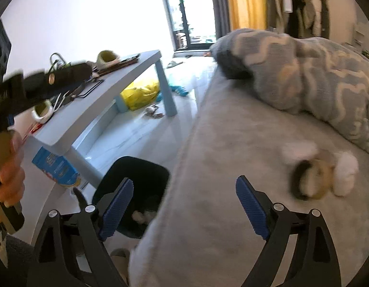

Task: Collect trash
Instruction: 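Move both open tools back to the remaining items on the bed, then grasp the brown tape roll with the right tool while the left tool approaches the black curved piece, then grasp the black curved piece with the left tool while the right tool holds the tape roll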

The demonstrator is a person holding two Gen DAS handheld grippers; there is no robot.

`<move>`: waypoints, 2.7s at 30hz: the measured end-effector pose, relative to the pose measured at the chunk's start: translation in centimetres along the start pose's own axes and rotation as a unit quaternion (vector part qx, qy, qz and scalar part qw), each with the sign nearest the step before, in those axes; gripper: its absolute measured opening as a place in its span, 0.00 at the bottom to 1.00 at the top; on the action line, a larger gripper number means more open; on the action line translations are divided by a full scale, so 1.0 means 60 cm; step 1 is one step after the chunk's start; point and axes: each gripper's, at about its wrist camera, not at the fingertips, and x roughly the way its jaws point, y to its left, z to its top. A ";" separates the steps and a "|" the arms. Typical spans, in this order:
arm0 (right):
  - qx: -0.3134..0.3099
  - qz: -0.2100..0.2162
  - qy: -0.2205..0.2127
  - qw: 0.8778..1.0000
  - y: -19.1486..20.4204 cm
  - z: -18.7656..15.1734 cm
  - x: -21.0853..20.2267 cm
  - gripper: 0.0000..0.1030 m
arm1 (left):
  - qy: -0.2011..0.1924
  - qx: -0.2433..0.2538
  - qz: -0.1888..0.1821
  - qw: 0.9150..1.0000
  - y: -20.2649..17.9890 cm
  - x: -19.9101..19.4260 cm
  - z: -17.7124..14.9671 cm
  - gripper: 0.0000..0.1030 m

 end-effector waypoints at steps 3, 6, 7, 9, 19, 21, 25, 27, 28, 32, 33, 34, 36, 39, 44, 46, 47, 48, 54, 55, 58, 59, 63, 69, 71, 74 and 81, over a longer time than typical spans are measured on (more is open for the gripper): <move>0.014 -0.015 -0.006 1.000 -0.033 -0.006 -0.014 0.87 | 0.007 0.013 -0.005 1.000 -0.028 0.021 -0.005 0.71; 0.028 -0.036 -0.014 0.999 -0.071 -0.013 -0.028 0.87 | 0.015 0.018 -0.010 1.000 -0.045 0.037 -0.010 0.72; 0.031 -0.040 -0.015 0.999 -0.081 -0.016 -0.031 0.87 | 0.017 0.024 -0.011 0.999 -0.055 0.045 -0.012 0.72; 0.040 -0.049 -0.016 0.998 -0.103 -0.022 -0.037 0.87 | 0.021 0.032 -0.013 0.999 -0.068 0.054 -0.015 0.72; 0.084 -0.081 -0.027 0.993 -0.196 -0.029 -0.047 0.86 | 0.047 0.056 -0.022 0.997 -0.118 0.098 -0.028 0.74; 0.083 -0.081 -0.022 0.993 -0.205 -0.030 -0.042 0.80 | 0.050 0.063 -0.023 0.997 -0.125 0.103 -0.030 0.74; 0.078 -0.089 -0.014 0.993 -0.216 -0.031 -0.028 0.64 | 0.054 0.081 -0.020 0.995 -0.140 0.119 -0.032 0.74; 0.079 -0.088 -0.015 0.993 -0.221 -0.029 -0.026 0.60 | 0.062 0.083 -0.023 0.994 -0.144 0.127 -0.037 0.74; 0.081 -0.087 -0.015 0.993 -0.224 -0.029 -0.024 0.57 | 0.069 0.084 -0.028 0.994 -0.147 0.133 -0.040 0.74; 0.083 -0.084 -0.010 0.993 -0.238 -0.029 -0.016 0.49 | 0.084 0.094 -0.037 0.991 -0.164 0.149 -0.049 0.74; 0.082 -0.084 -0.006 0.993 -0.240 -0.029 -0.013 0.44 | 0.085 0.096 -0.038 0.991 -0.168 0.151 -0.051 0.74; 0.081 -0.086 -0.003 0.993 -0.242 -0.028 -0.011 0.42 | 0.087 0.101 -0.039 0.990 -0.174 0.154 -0.053 0.74; 0.081 -0.082 0.000 0.993 -0.246 -0.027 -0.007 0.39 | 0.091 0.105 -0.042 0.989 -0.183 0.159 -0.057 0.74; 0.079 -0.079 0.002 0.994 -0.249 -0.024 -0.001 0.36 | 0.101 0.111 -0.049 0.987 -0.199 0.170 -0.063 0.74; 0.081 -0.078 0.000 0.994 -0.258 -0.021 0.001 0.22 | 0.117 0.120 -0.061 0.984 -0.219 0.187 -0.072 0.74; 0.090 -0.073 0.000 0.993 -0.265 -0.021 0.001 0.18 | 0.125 0.122 -0.068 0.982 -0.226 0.195 -0.076 0.74; 0.092 -0.072 0.000 0.993 -0.268 -0.021 0.002 0.18 | 0.128 0.123 -0.070 0.982 -0.229 0.198 -0.077 0.74; 0.092 -0.069 0.002 0.993 -0.270 -0.022 0.003 0.18 | 0.132 0.124 -0.072 0.981 -0.231 0.202 -0.079 0.74; 0.093 -0.061 -0.010 0.994 -0.274 -0.014 -0.010 0.18 | 0.136 0.130 -0.083 0.979 -0.249 0.214 -0.082 0.76; 0.094 -0.059 -0.013 0.994 -0.275 -0.012 -0.015 0.18 | 0.136 0.129 -0.085 0.979 -0.253 0.215 -0.082 0.76; 0.093 -0.059 -0.022 0.994 -0.276 -0.007 -0.028 0.18 | 0.139 0.133 -0.087 0.977 -0.266 0.221 -0.085 0.76; 0.092 -0.061 -0.027 0.994 -0.277 -0.006 -0.033 0.18 | 0.140 0.136 -0.088 0.977 -0.271 0.224 -0.086 0.76; 0.097 -0.065 -0.042 0.992 -0.289 -0.008 -0.050 0.18 | 0.140 0.147 -0.090 0.975 -0.288 0.227 -0.092 0.76; 0.107 -0.073 -0.053 0.990 -0.313 -0.016 -0.071 0.18 | 0.114 0.179 -0.061 0.975 -0.323 0.228 -0.103 0.76; 0.107 -0.075 -0.056 0.990 -0.319 -0.017 -0.077 0.18 | 0.111 0.178 -0.052 0.976 -0.333 0.233 -0.106 0.76; 0.110 -0.075 -0.059 0.989 -0.328 -0.021 -0.085 0.18 | 0.111 0.174 -0.038 0.978 -0.345 0.244 -0.111 0.75; 0.120 -0.068 -0.060 0.989 -0.346 -0.029 -0.095 0.18 | 0.095 0.194 0.027 0.976 -0.371 0.265 -0.127 0.73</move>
